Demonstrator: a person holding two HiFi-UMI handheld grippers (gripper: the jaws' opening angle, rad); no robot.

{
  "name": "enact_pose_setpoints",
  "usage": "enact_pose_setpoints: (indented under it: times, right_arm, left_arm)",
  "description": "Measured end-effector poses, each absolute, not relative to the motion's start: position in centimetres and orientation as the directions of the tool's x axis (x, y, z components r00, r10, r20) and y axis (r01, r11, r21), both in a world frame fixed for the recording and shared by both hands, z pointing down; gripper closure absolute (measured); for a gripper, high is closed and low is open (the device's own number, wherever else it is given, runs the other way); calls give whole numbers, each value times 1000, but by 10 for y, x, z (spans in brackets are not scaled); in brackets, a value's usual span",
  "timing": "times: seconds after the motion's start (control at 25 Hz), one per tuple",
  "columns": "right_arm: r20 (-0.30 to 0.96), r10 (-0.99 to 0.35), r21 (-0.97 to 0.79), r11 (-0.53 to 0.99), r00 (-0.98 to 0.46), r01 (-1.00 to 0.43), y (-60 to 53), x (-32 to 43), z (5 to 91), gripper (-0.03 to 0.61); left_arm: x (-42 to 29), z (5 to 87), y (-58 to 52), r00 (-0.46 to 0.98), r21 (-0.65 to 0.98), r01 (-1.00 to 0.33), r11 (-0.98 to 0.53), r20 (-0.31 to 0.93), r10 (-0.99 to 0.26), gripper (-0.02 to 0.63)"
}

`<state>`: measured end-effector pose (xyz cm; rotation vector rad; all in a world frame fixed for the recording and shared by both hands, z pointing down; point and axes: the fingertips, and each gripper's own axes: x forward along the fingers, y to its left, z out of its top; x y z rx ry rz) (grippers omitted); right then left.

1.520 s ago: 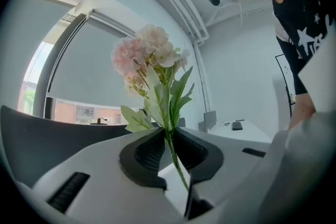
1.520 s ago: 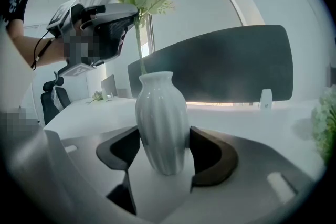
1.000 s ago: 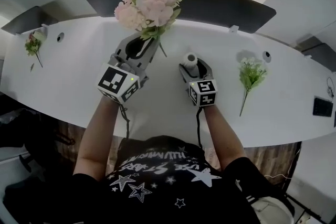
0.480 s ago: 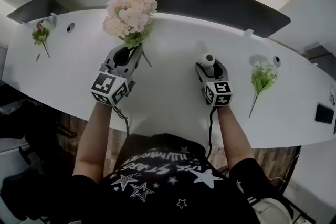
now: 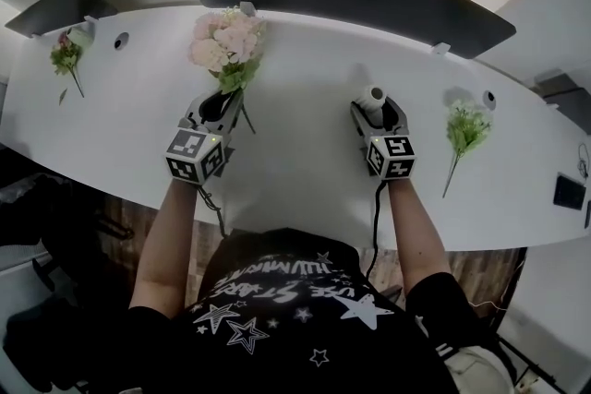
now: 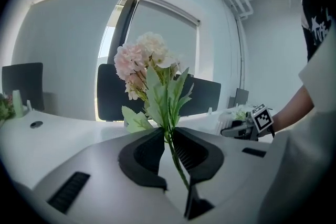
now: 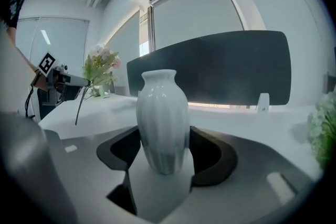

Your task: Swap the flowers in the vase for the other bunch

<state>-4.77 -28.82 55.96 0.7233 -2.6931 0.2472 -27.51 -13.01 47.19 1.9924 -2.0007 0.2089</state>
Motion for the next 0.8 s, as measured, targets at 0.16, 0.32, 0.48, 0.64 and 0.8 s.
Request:
enact_pose_setpoints:
  times: [0.16,0.32,0.48,0.64,0.8]
  right_arm:
    - [366,-457,-77,854,-811,-515,-287,-48,559,298]
    - [366,-456,-77,854,-811,-515,-287,-48,560,298]
    - [369,-456,-77,854,-810,-515,-287,-48,559,296]
    - [371,-455,-76,854,-810,-515,-288,-48,559,297]
    - [370,-456,-77,853,-810,-516,-289,-48,559,297]
  left_arm:
    - [-278,490,-126,25,155,-987,33,356,-934,555]
    - [-280,507,-124,33,193,-980,47,394,-918,554]
    - [-285,520,-126,23,203,-976,74,439,-898,551]
    - [-287,531,-129,15,213,-972,96,470,-883,549]
    - [-286,544,-131,12,215,-970,113,506,-862,544]
